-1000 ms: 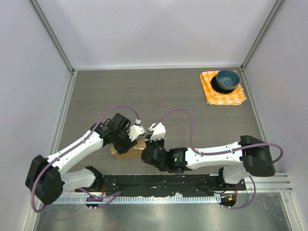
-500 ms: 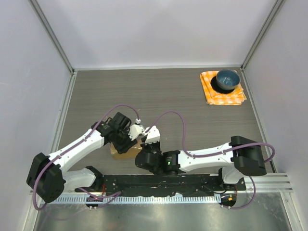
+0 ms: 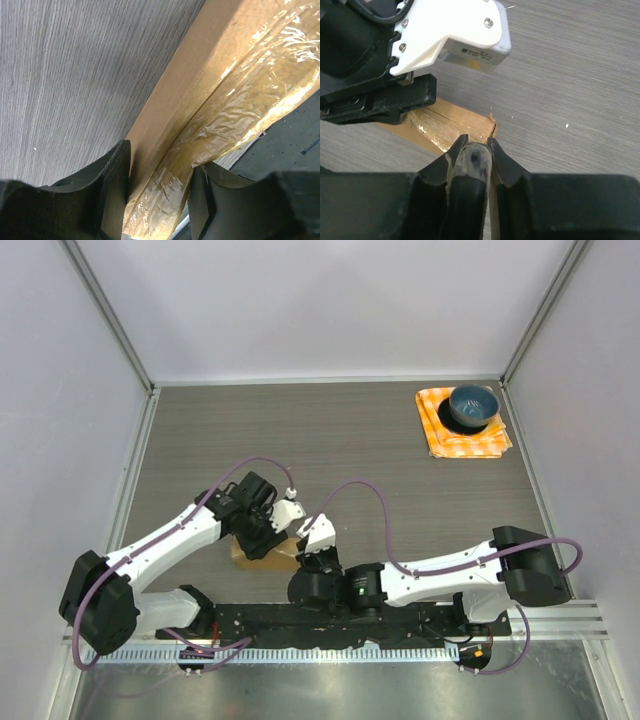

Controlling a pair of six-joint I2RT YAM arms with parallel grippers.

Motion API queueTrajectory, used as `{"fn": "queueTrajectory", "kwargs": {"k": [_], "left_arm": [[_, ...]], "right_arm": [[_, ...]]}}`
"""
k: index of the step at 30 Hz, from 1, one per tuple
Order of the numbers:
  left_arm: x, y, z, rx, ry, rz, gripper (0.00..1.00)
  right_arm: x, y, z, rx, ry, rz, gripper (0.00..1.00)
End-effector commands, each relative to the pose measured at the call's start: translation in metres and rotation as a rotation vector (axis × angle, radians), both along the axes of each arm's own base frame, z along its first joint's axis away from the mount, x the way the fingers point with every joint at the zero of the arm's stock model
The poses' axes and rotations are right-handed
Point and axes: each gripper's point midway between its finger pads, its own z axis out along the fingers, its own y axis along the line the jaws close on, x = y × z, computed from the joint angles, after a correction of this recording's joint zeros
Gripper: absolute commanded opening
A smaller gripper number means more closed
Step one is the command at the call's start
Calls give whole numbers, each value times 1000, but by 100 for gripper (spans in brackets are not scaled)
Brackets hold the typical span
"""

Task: Unpack the express box
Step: Cut the express box at the center of the board.

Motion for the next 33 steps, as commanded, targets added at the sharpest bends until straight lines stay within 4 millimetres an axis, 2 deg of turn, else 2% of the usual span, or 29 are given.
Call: {"fn": "queueTrajectory", "kwargs": {"k": [1, 5, 10, 14, 18, 19, 22, 25, 27, 33], "left_arm": [[68, 13, 0, 54, -229, 287, 0], [70, 16, 0, 71, -239, 296, 0], [70, 16, -1, 75, -234, 292, 0], [68, 10, 2, 33, -232, 264, 0], [70, 8, 5, 33, -242, 243, 0], [69, 8, 5, 35, -237, 235, 0], [61, 0, 6, -3, -192, 190, 0], [48, -9, 6, -40, -124, 140, 0], [43, -8, 6, -39, -105, 111, 0], [24, -12, 10, -75, -46, 12, 1]], "right_arm": [[-95, 19, -25, 21, 306, 316, 1], [-99, 28, -10, 76, 318, 329, 1], [-107, 33, -6, 112, 352, 363, 1], [-105, 26, 2, 122, 348, 393, 1], [-103, 18, 22, 176, 336, 435, 1], [-102, 15, 31, 199, 323, 440, 1], [-88, 7, 43, 191, 237, 424, 1], [-73, 2, 67, 192, 128, 407, 1], [-62, -4, 79, 186, 59, 377, 1], [-49, -10, 86, 132, -46, 386, 1]]}}
